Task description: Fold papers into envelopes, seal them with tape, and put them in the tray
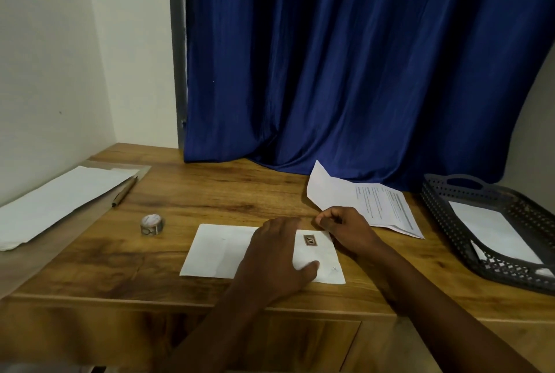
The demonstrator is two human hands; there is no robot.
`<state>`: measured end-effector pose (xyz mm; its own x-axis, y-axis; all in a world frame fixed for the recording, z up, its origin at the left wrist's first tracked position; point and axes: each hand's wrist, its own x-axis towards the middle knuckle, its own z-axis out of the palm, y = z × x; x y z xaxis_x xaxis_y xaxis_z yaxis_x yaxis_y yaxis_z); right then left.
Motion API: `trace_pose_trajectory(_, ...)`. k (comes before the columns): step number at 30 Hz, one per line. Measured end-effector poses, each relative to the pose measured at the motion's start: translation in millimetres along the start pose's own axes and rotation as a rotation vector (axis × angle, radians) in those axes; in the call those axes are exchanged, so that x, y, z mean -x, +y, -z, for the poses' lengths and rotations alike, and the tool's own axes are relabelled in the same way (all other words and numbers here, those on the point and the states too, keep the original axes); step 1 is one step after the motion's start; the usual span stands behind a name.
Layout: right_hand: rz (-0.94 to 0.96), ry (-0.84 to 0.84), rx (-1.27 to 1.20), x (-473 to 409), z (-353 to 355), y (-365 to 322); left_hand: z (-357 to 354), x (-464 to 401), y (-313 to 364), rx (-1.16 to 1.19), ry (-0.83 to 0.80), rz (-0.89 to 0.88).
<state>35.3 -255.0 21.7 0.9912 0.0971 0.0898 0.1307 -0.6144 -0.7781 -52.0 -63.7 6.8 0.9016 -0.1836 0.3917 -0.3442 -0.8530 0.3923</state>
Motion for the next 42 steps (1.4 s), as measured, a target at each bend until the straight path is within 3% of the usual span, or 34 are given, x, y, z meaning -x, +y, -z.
trace_pose_trajectory(8,-0.044,-0.409,0.33,-14,29,-32,4,2,4,0.04,0.057,0.0)
trace_pose_trajectory(15,-0.067,-0.574,0.61,-18,14,-62,7,8,3,0.092,0.134,-0.057)
trace_pose_trajectory(19,-0.091,-0.62,0.608,-23,9,-70,8,8,4,0.09,0.149,-0.06)
trace_pose_trajectory(25,-0.193,-0.765,0.39,-20,16,-61,7,9,7,0.105,0.182,-0.059)
trace_pose_trajectory(29,-0.151,-0.662,0.237,2,43,-59,10,10,10,0.134,0.284,-0.078)
trace_pose_trajectory(34,-0.092,-0.469,0.051,40,110,-40,10,7,-1,0.369,0.542,0.017)
trace_pose_trajectory(42,-0.076,0.179,-0.029,86,234,9,-22,-27,20,0.304,0.21,-0.059)
